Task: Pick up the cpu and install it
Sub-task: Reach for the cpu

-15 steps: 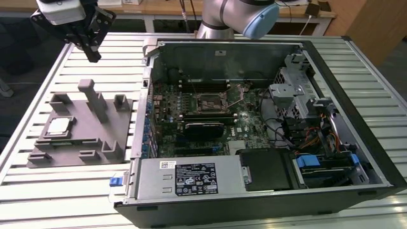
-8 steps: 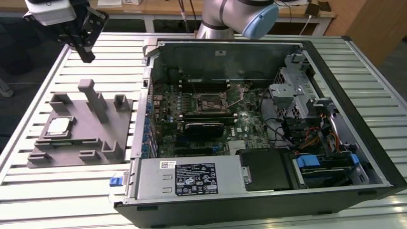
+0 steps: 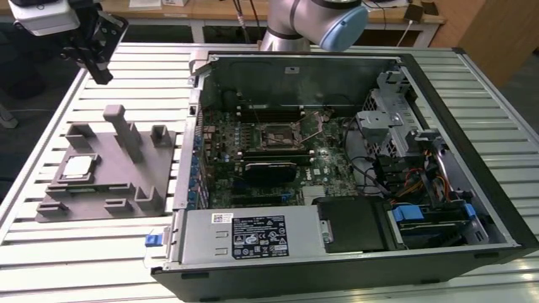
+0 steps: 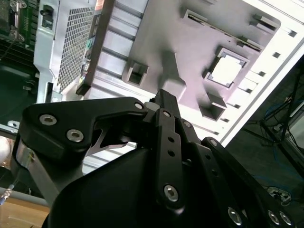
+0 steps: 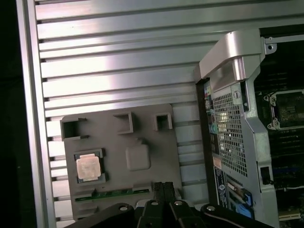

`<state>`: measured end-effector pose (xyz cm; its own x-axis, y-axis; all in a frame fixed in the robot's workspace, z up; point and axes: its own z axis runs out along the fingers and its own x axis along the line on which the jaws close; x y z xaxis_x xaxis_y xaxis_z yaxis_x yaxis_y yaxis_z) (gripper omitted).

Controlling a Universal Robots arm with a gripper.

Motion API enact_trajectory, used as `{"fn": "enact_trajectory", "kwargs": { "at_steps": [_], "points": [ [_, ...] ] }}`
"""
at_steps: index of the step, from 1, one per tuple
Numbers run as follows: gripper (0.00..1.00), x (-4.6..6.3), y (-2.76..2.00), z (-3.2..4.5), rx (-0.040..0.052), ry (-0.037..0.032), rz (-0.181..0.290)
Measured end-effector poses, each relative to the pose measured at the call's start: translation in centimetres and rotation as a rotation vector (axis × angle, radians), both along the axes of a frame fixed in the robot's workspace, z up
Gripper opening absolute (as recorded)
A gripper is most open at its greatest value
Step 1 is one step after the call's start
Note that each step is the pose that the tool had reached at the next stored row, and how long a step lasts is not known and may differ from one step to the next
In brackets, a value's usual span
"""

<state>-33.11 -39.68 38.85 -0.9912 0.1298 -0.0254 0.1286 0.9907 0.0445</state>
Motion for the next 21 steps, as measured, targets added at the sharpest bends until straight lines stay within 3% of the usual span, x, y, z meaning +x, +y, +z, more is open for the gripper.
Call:
{"fn": "enact_trajectory", "kwargs": {
  "at_steps": [14,21],
  "points": [
    [0.11,-3.0,0.00,-1.02,-0.0001,0.0000,-0.008],
    [0.11,-4.0,0.00,-1.78,0.0000,0.0000,-0.010]
  ]
}}
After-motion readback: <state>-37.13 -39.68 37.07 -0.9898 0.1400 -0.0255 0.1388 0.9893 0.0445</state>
